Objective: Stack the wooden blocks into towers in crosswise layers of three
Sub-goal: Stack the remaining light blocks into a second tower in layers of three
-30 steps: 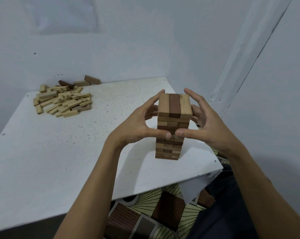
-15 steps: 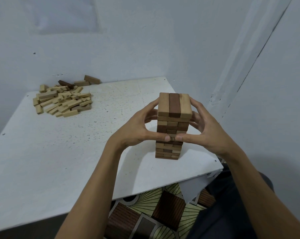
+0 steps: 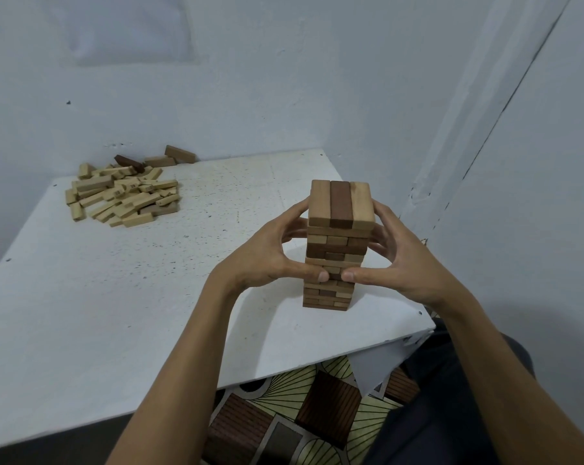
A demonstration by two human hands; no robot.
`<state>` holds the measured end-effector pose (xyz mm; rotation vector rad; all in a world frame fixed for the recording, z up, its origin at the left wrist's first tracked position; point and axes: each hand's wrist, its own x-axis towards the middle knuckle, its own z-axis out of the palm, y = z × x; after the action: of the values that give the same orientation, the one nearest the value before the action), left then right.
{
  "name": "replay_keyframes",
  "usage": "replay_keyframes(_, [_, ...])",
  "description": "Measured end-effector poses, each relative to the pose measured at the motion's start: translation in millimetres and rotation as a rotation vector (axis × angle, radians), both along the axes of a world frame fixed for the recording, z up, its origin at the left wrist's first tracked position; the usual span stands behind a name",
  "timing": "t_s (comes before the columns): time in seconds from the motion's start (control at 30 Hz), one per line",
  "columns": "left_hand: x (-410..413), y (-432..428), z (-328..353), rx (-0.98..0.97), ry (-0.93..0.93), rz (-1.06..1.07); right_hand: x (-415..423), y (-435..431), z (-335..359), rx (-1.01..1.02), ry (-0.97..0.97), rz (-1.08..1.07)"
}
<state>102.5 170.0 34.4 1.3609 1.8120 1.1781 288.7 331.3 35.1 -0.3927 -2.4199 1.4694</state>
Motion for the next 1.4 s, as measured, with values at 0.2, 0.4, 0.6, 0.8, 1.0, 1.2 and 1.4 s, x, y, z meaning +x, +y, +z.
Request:
replay_keyframes(0.2, [-0.9, -0.1, 0.4, -0.001, -0.001, -0.007, 0.0, 2.1, 0.1, 0.013, -0.020, 0.009])
replay_keyframes(0.4, [-0.8, 0.3, -0.5, 0.004, 0.002, 0.002, -1.3, 4.2, -1.2, 0.032, -0.035, -0.003])
replay_keyframes(0.6, [-1.2, -0.1, -1.8, 0.005, -0.003, 0.006, -1.2, 4.1, -2.1, 0.033, -0.029, 0.002])
replay_keyframes(0.8, [-2.5, -1.8, -8.1, -0.045, 0.008, -0.007, -0.2, 4.3, -8.5, 0.053, -0.074, 0.003])
replay_keyframes(1.0, [-2.1, -1.8, -10.6, -0.046, 0.002, 0.004, 0.0, 4.8, -12.4, 0.039, -0.070, -0.005])
replay_keyframes(1.2, [-2.8, -2.1, -15.4, -0.070, 0.009, -0.002, -0.3, 6.5, -16.6, 0.037, -0.078, -0.003])
replay_keyframes(1.4, [-1.5, -3.2, -27.3, -0.107, 0.010, 0.005, 2.5, 4.3, -28.2, 0.043, -0.115, -0.017])
